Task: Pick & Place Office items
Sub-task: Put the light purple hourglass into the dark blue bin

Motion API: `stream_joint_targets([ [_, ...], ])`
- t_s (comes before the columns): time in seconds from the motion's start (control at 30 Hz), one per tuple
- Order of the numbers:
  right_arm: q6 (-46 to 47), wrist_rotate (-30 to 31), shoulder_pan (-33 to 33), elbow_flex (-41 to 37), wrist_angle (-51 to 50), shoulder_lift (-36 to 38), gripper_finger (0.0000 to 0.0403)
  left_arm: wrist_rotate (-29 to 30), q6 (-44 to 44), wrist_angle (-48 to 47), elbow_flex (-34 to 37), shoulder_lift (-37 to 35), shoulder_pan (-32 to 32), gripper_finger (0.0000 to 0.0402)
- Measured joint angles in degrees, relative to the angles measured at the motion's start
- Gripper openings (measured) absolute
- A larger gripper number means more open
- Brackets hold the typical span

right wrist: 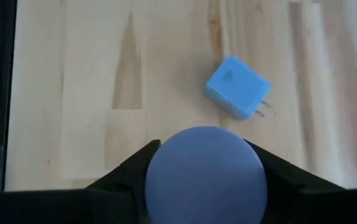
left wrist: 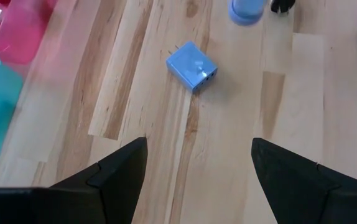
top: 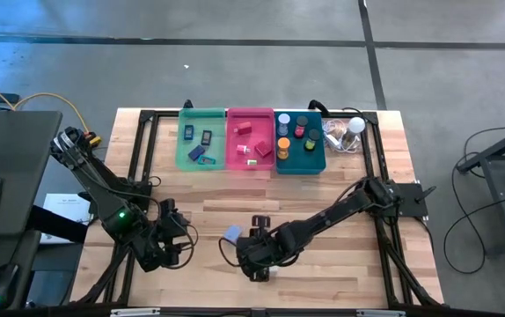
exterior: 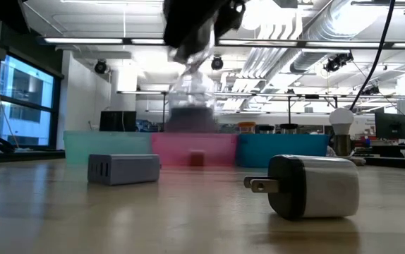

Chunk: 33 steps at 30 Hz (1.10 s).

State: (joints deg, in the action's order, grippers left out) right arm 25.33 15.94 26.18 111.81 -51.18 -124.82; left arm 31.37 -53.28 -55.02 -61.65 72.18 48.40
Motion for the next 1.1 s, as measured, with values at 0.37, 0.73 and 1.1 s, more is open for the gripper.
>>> stream_joint_targets([
  [0.37, -0.4, 2.4, -3.5, 0.0, -11.1, 7.1, 0.0180, 1.1, 1.5, 0.1, 0.0, 0.0, 0.0, 0.0281],
  [0.73, -1.5, 3.3, -10.2, 0.0, -19.4, 13.7, 0.0179, 1.8, 3.4, 0.3, 0.0, 0.0, -3.8, 0.0281],
  [1.1, -2.9, 5.6, -16.2, 0.0, -26.7, 19.6, 0.0179, 1.7, 8.1, 0.3, 0.0, 0.0, -6.3, 0.0281],
])
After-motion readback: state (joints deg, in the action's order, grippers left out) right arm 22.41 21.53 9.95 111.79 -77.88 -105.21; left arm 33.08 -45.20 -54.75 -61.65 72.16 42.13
